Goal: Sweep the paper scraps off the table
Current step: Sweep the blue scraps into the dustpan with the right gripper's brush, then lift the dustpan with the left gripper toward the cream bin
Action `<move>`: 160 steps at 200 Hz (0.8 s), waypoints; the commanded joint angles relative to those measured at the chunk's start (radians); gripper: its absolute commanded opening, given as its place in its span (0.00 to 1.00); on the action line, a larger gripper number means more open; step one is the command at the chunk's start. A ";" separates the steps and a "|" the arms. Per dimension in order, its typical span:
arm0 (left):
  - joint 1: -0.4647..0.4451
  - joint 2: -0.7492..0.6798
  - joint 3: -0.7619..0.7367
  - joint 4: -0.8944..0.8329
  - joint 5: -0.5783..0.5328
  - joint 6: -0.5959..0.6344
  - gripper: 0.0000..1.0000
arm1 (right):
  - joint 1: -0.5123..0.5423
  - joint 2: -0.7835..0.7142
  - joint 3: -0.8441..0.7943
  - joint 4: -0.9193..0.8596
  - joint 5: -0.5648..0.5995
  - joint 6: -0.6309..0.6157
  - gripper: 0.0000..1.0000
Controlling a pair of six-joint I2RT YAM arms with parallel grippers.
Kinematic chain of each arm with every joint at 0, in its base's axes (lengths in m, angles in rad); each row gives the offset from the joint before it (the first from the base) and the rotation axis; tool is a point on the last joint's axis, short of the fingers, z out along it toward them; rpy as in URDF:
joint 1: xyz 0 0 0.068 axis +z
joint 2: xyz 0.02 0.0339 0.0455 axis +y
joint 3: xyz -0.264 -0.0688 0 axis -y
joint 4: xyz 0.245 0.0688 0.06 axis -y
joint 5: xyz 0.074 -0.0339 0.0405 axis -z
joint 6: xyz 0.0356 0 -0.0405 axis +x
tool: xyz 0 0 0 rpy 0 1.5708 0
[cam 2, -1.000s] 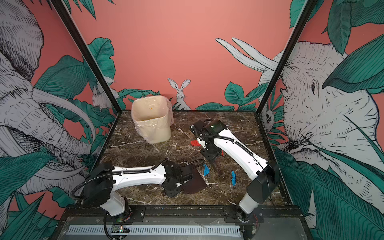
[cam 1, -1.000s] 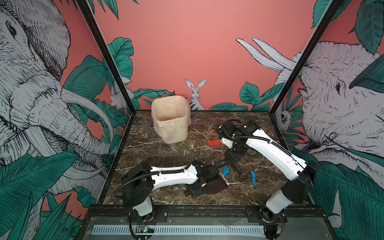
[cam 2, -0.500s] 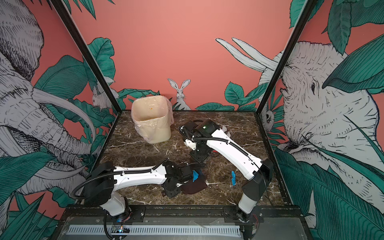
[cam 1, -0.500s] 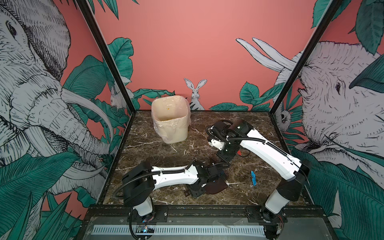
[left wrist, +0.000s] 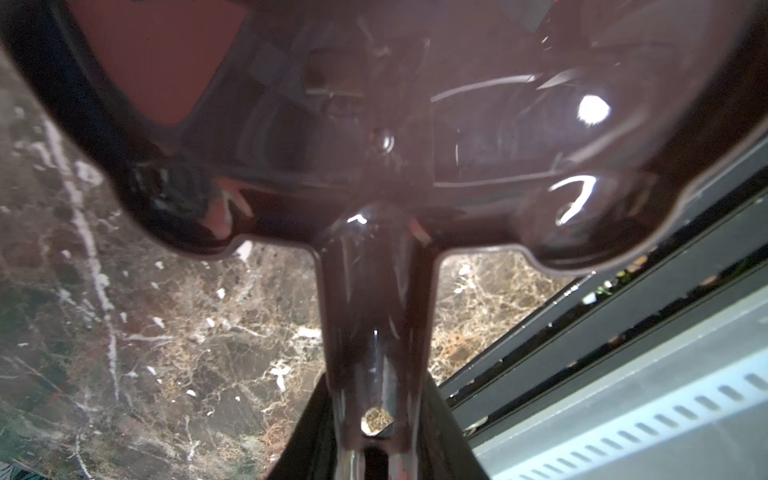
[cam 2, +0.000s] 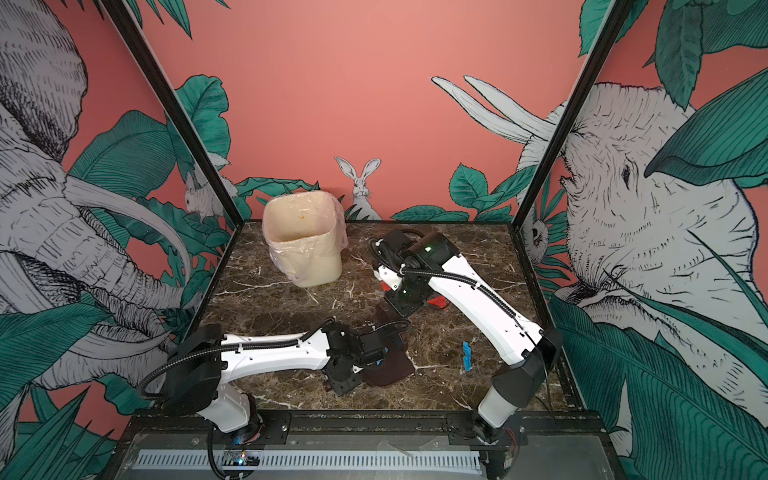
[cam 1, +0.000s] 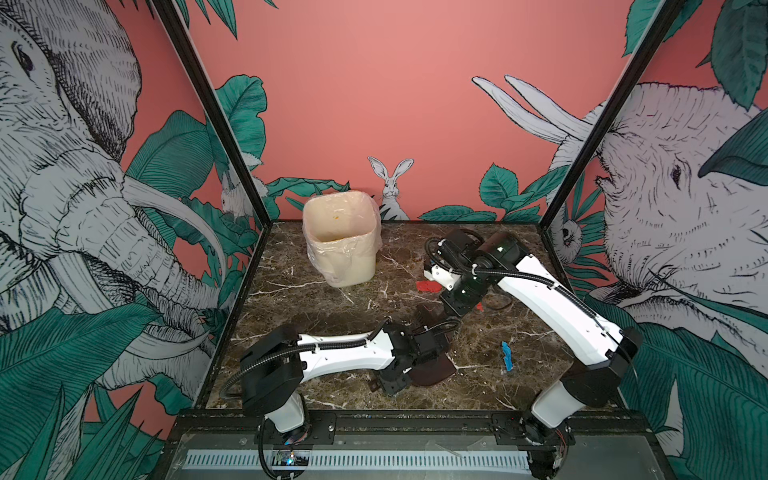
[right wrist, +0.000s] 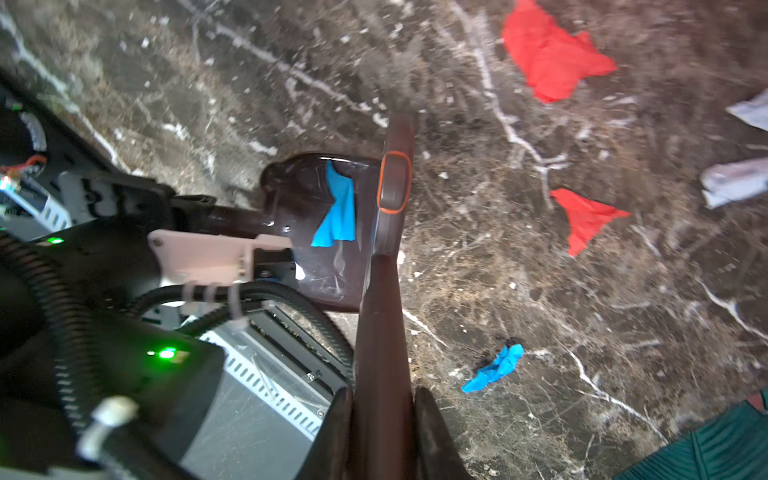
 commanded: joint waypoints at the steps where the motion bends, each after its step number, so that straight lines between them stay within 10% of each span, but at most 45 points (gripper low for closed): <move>1: -0.001 -0.062 -0.010 0.002 -0.050 -0.029 0.00 | -0.051 -0.073 0.036 -0.023 0.038 0.005 0.00; 160: 0.070 -0.333 0.224 -0.330 -0.246 -0.252 0.00 | -0.261 -0.225 -0.146 0.153 -0.093 0.020 0.00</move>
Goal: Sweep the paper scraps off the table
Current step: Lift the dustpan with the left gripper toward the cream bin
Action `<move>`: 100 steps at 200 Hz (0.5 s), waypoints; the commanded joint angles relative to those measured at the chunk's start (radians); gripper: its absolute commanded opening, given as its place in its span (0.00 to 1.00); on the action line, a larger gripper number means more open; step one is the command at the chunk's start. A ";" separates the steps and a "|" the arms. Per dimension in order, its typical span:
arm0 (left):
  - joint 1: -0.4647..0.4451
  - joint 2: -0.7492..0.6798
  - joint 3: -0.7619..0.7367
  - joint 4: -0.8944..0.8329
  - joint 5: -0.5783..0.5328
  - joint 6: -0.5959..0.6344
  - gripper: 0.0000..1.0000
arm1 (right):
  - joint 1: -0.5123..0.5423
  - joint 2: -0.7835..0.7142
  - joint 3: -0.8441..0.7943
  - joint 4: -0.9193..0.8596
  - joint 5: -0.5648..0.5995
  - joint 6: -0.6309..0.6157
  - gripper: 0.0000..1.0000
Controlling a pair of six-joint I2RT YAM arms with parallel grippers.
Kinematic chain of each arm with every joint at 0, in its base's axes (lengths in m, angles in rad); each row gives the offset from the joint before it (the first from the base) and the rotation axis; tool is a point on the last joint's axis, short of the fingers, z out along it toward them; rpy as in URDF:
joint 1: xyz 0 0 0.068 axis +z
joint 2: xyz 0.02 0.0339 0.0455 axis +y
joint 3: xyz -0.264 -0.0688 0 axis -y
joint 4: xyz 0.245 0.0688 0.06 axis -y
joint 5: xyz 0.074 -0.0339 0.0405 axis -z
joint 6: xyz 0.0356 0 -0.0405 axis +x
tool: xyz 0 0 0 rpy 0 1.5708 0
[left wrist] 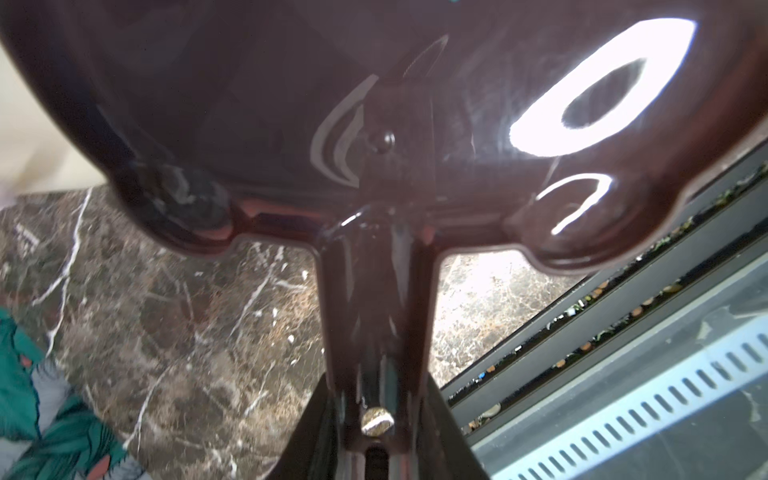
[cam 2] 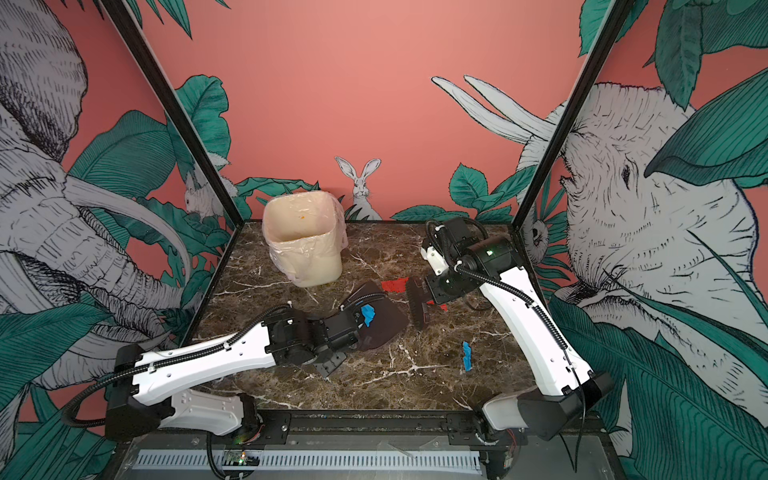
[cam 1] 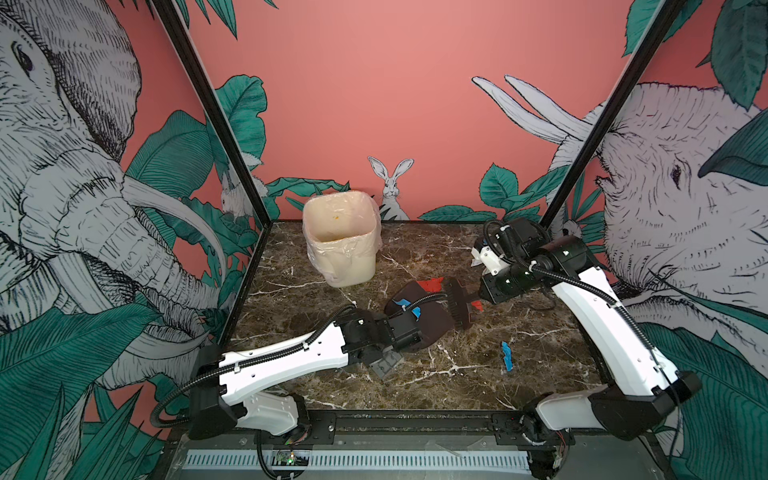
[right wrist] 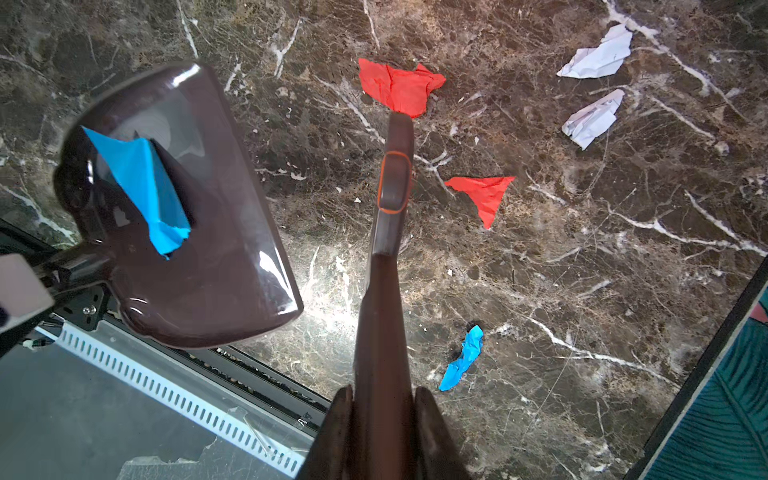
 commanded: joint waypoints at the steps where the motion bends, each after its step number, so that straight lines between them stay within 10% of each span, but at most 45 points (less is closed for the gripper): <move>1: 0.028 -0.053 0.065 -0.140 -0.048 -0.096 0.00 | -0.009 -0.023 -0.002 0.045 -0.042 -0.006 0.00; 100: 0.188 -0.136 0.272 -0.424 -0.150 -0.140 0.00 | -0.060 -0.087 -0.094 0.136 -0.124 -0.003 0.00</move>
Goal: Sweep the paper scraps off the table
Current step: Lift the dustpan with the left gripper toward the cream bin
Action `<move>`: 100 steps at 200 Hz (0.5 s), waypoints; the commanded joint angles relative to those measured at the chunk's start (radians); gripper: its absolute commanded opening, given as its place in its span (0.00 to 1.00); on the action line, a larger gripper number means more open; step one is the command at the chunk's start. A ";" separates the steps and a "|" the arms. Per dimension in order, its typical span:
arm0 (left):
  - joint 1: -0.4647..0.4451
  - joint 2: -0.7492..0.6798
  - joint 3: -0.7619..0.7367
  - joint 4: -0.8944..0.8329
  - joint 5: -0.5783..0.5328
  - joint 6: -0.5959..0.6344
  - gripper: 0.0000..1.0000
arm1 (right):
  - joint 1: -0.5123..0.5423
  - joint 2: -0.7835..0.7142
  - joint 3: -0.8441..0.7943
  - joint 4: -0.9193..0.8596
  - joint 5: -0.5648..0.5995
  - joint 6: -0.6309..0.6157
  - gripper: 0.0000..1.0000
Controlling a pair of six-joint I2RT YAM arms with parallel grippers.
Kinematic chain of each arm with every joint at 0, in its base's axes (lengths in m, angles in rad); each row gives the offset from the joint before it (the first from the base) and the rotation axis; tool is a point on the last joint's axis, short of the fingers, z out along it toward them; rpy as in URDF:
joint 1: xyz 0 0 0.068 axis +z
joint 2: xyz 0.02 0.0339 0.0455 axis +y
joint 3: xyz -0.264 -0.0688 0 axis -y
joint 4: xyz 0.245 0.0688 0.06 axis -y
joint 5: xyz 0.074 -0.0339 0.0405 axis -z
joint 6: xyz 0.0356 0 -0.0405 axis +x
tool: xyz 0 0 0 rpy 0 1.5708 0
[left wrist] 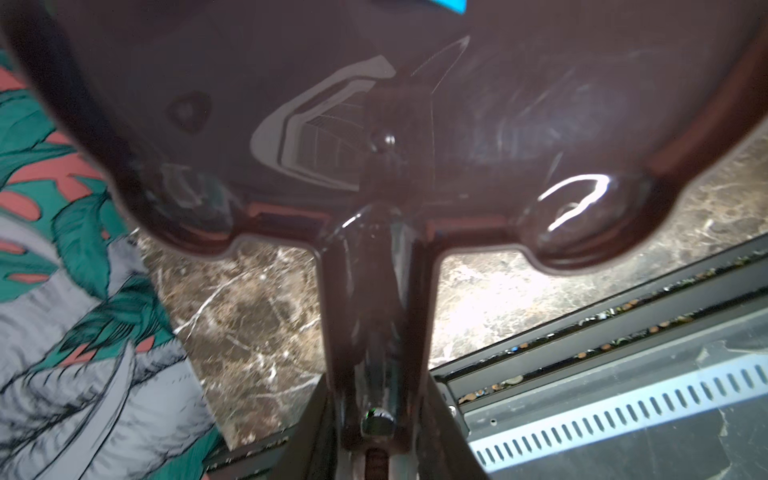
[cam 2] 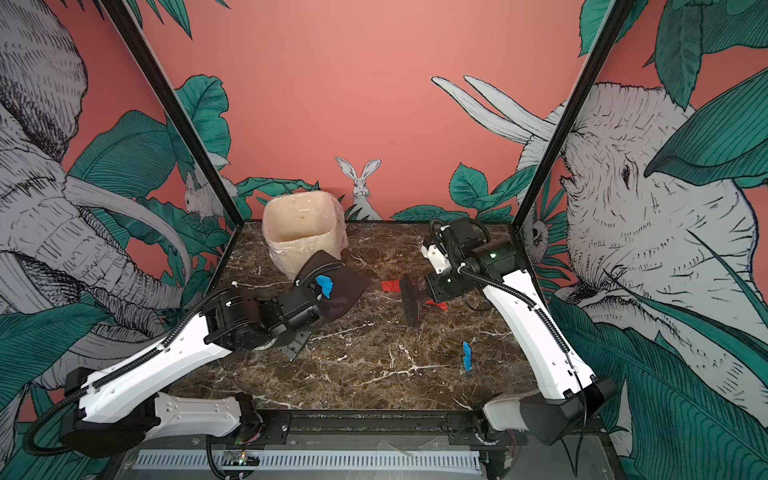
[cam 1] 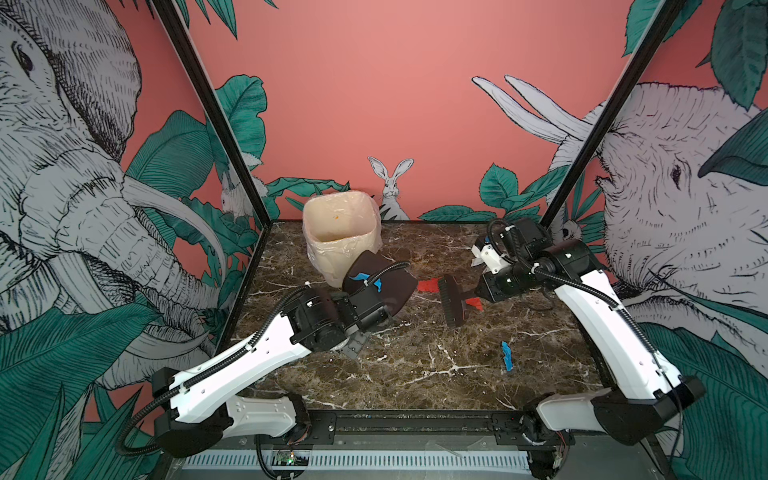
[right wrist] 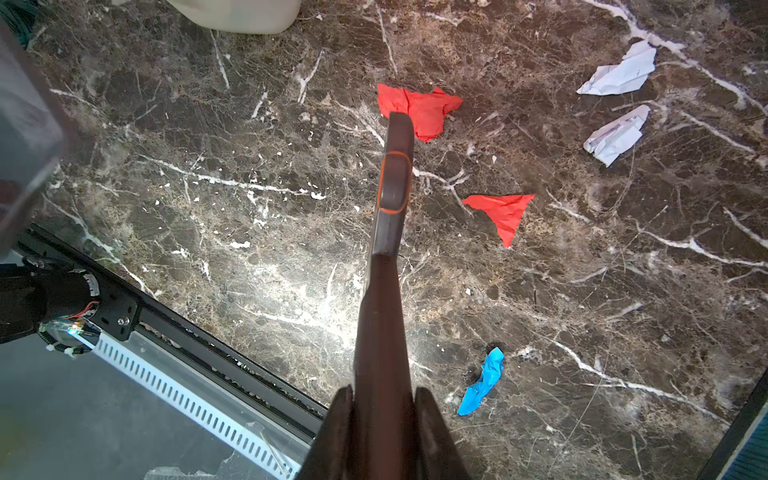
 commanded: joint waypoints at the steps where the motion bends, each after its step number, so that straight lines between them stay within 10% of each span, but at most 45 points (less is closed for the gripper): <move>1: 0.048 -0.024 0.054 -0.107 -0.056 -0.027 0.00 | -0.015 -0.041 -0.021 0.053 -0.049 -0.003 0.00; 100: 0.416 -0.066 0.092 -0.056 0.028 0.174 0.00 | -0.042 -0.086 -0.079 0.095 -0.141 -0.015 0.00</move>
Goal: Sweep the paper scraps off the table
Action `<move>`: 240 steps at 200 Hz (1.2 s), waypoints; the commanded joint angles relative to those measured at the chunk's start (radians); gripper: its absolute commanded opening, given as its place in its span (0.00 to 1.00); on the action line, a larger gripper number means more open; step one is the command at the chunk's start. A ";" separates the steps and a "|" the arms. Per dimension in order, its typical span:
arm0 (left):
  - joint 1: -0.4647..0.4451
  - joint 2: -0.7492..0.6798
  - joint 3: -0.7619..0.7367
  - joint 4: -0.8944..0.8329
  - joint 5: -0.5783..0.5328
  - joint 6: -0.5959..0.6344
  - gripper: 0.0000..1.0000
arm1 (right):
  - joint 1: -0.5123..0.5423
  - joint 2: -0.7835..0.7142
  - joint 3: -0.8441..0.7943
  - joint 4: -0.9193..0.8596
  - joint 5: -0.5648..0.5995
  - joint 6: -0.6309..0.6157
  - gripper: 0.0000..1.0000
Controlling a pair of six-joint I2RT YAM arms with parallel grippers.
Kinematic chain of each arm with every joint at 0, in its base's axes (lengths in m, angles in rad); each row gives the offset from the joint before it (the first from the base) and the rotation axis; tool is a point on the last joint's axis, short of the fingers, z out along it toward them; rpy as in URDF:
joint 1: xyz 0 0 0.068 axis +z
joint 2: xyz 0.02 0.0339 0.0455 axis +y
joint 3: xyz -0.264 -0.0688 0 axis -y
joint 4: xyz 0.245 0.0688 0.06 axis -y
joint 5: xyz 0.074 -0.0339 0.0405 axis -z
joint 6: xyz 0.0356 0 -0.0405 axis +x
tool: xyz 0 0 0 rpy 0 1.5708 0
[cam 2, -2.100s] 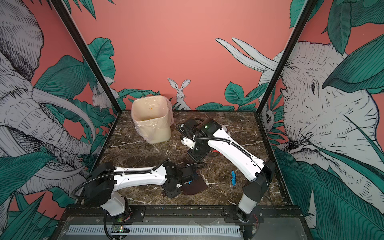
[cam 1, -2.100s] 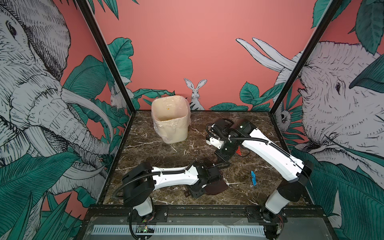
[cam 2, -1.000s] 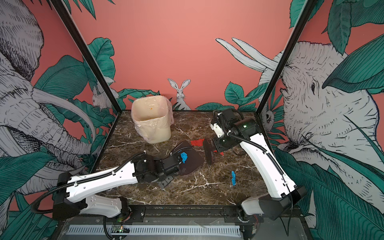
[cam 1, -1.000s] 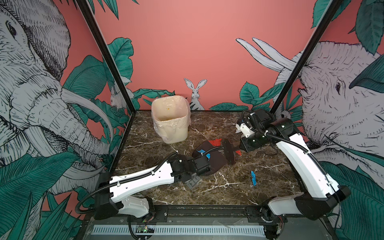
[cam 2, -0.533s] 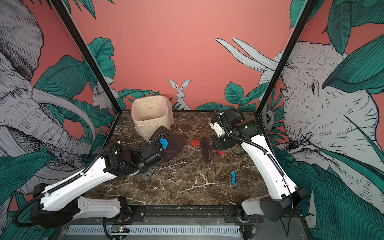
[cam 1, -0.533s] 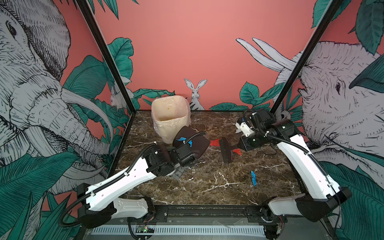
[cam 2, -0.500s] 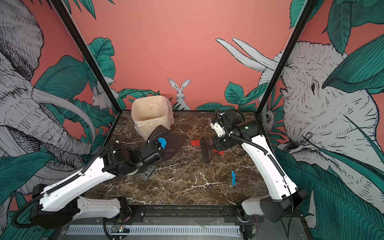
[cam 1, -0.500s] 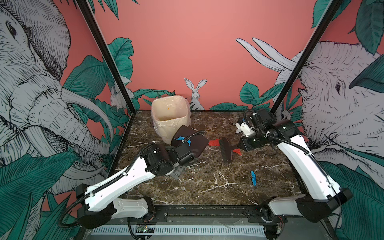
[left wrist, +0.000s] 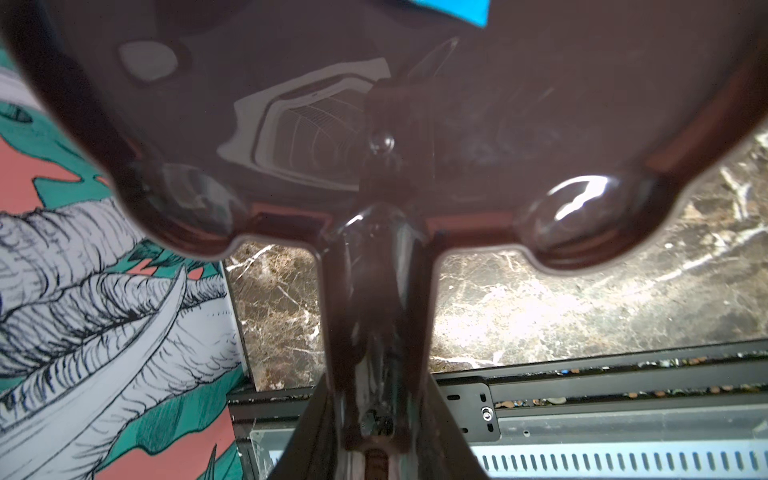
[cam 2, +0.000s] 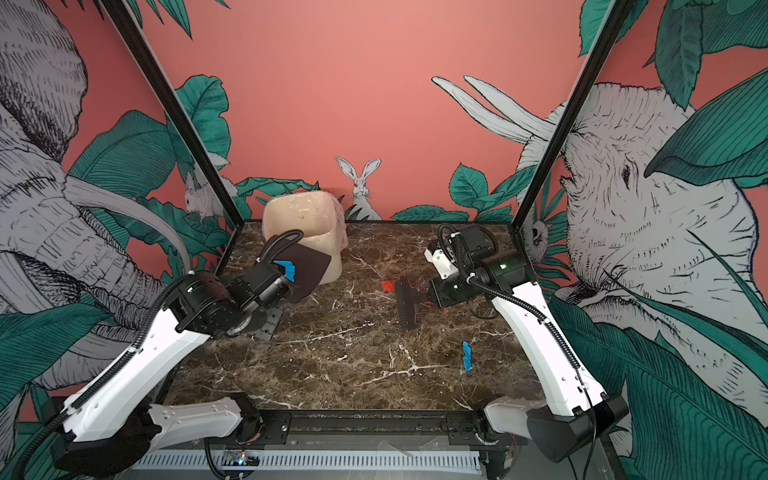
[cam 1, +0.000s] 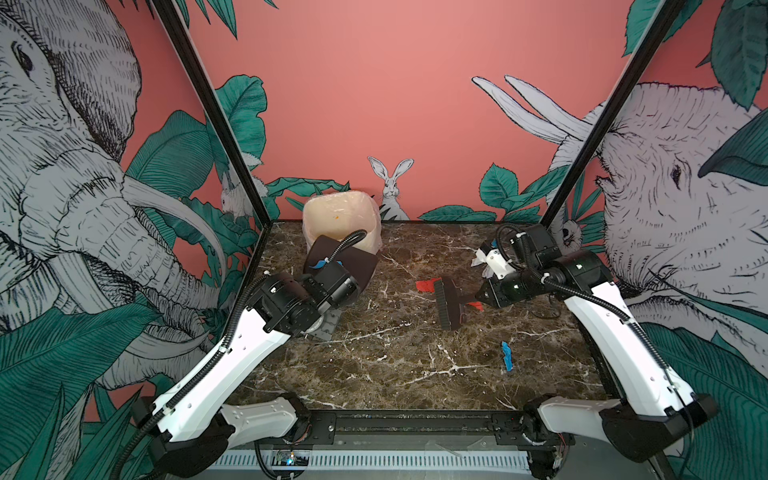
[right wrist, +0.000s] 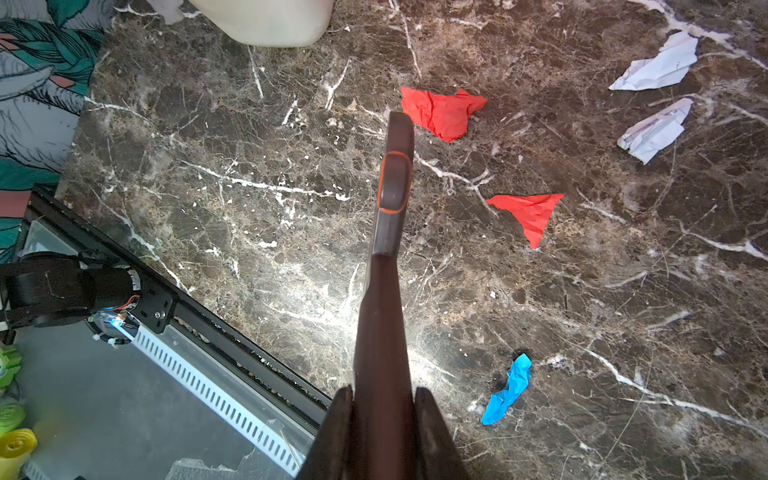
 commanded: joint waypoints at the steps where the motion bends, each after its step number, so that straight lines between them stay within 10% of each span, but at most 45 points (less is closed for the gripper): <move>1: 0.103 -0.021 0.039 0.015 0.039 0.084 0.00 | -0.010 -0.020 -0.006 0.051 -0.046 -0.011 0.00; 104: 0.509 0.155 0.193 0.178 0.219 0.355 0.00 | -0.046 -0.007 -0.014 0.040 -0.094 -0.044 0.00; 240: 0.615 0.563 0.661 0.054 0.087 0.541 0.00 | -0.071 -0.030 -0.023 -0.017 -0.127 -0.092 0.00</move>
